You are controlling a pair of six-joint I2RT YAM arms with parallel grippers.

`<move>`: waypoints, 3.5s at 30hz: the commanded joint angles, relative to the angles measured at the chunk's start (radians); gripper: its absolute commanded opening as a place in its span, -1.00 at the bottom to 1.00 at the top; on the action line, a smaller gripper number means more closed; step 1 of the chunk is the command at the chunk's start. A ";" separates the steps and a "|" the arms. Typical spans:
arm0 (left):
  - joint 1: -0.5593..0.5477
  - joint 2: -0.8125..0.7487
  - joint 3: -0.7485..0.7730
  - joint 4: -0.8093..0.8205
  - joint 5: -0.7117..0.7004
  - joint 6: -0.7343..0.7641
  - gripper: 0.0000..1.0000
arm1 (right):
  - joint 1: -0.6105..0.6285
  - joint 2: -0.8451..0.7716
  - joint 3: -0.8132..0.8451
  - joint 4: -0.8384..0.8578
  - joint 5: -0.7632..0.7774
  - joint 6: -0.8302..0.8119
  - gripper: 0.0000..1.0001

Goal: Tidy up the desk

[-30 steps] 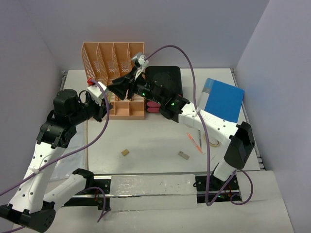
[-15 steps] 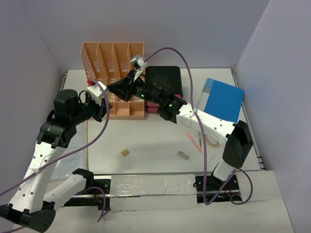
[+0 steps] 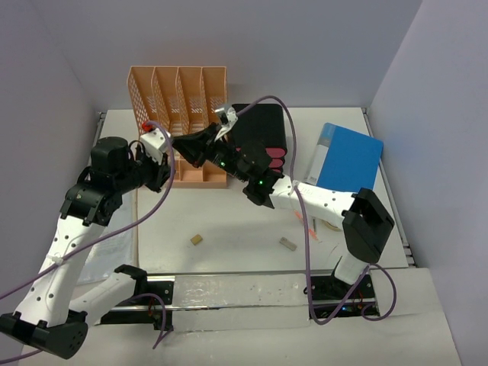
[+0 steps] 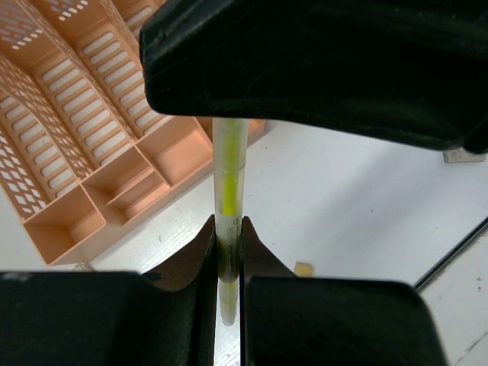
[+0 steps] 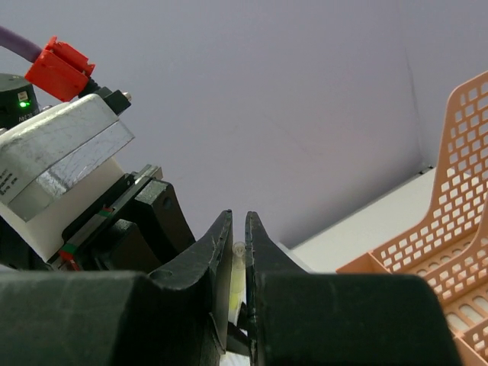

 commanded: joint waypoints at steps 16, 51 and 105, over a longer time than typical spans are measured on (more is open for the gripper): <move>0.002 0.013 0.136 0.347 -0.083 -0.066 -1.00 | 0.149 0.115 -0.188 -0.034 -0.044 0.112 -1.00; 0.002 -0.033 -0.176 0.375 -0.254 0.014 -1.00 | 0.014 -0.304 -0.399 -0.250 0.116 0.065 0.16; 0.088 0.028 -0.280 0.432 -0.246 0.020 -1.00 | -0.176 0.058 0.070 -0.950 0.931 0.012 0.05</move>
